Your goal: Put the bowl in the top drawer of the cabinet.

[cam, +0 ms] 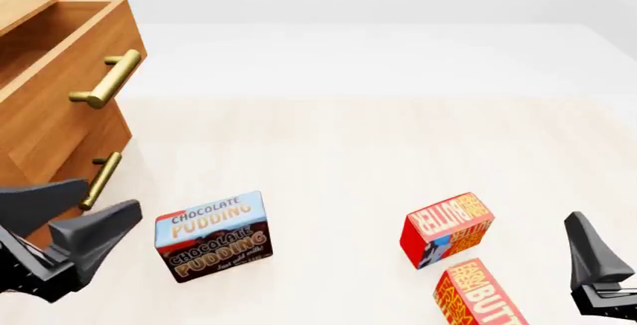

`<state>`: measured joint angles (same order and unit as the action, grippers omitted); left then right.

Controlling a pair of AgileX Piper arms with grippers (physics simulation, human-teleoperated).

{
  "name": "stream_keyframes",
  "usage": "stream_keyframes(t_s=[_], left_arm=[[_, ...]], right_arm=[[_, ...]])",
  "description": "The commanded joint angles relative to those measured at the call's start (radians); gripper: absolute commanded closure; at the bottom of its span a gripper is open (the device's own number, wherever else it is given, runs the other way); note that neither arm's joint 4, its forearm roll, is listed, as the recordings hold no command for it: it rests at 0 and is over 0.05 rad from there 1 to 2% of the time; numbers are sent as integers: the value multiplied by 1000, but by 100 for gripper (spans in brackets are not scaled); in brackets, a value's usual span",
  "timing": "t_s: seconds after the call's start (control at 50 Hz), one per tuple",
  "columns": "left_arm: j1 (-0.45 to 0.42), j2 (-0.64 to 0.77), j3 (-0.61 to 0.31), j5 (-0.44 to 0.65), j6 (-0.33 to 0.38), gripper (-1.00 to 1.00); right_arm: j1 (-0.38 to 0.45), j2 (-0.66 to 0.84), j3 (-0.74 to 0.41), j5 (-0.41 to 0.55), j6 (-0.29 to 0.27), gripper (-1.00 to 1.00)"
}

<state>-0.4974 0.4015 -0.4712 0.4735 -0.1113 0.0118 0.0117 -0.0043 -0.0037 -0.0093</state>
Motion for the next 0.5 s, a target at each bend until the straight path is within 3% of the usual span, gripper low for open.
stream_keyframes(t_s=[0.02,0.5], left_arm=[[-145,78,-99,103,-31,-100],[-328,121,-61,123,-97,-100]], right_arm=[[4,-3,0,1,0,-100],[2,-8,0,-1,0,-100]])
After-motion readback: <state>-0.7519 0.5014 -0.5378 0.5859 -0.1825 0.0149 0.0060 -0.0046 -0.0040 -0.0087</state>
